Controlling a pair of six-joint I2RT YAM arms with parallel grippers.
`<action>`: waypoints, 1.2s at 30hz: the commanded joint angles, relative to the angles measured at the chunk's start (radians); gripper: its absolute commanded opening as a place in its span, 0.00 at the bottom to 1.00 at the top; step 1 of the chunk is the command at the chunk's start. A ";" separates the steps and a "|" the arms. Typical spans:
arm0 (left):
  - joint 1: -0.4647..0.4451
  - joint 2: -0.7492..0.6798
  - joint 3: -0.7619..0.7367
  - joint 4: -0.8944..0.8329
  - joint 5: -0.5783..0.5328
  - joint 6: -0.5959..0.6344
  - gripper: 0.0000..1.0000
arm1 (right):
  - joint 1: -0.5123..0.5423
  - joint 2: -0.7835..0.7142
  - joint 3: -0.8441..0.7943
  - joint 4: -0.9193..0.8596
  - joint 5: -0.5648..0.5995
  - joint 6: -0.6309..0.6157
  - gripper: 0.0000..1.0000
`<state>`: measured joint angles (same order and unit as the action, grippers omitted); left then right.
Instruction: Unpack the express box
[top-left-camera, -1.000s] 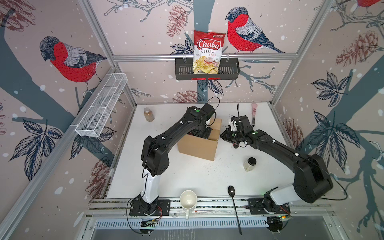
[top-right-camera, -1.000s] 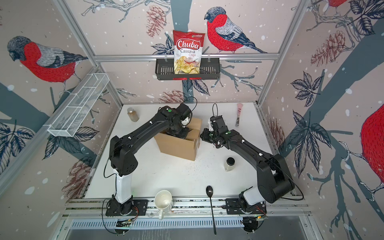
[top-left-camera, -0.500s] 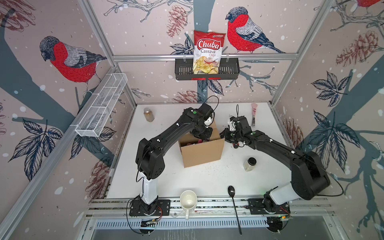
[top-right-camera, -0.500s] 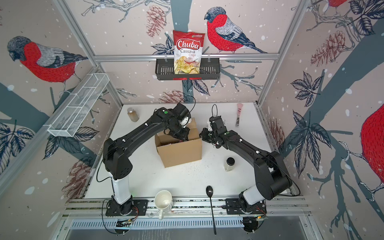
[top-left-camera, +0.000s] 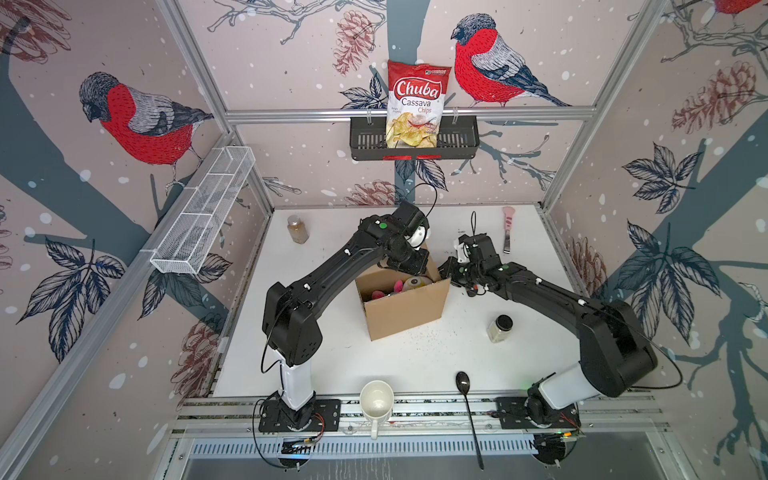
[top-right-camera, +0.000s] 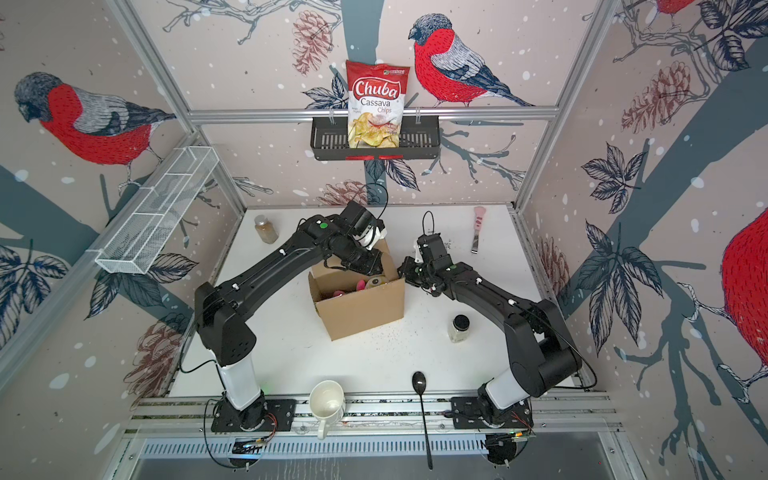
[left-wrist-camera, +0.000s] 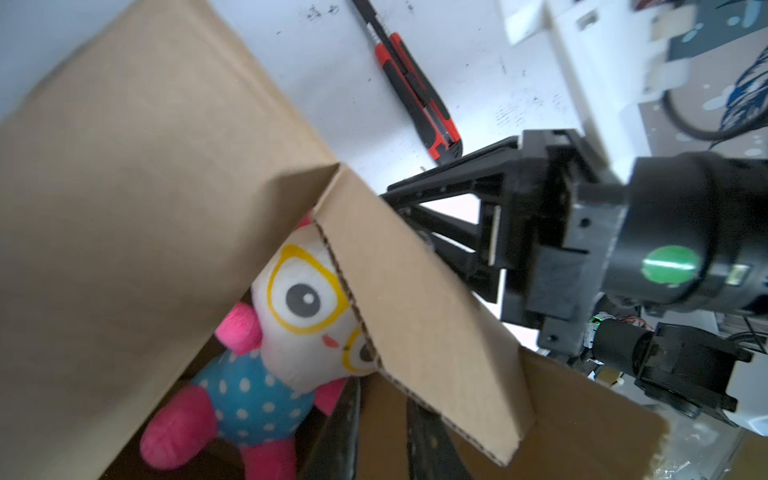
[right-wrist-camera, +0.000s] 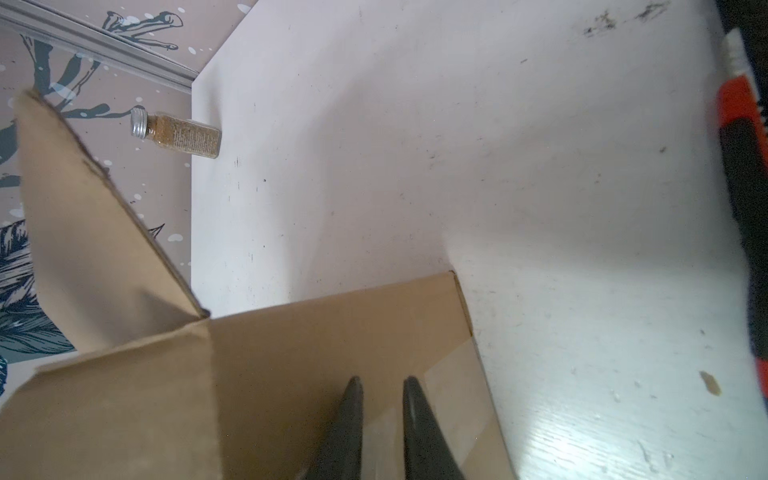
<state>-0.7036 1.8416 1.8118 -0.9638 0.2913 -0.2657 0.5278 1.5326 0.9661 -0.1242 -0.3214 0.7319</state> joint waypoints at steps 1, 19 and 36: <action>0.000 -0.020 -0.015 0.096 0.037 -0.025 0.23 | 0.005 0.005 -0.004 0.037 -0.033 0.012 0.12; 0.001 0.001 -0.053 0.239 0.079 -0.066 0.24 | 0.030 0.011 -0.006 0.073 -0.058 0.048 0.12; 0.023 -0.001 -0.040 0.245 0.061 -0.051 0.24 | 0.041 -0.061 -0.052 0.081 0.012 0.110 0.12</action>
<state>-0.6918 1.8538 1.7519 -0.7326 0.3622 -0.3405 0.5682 1.4979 0.9192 -0.0654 -0.3347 0.8177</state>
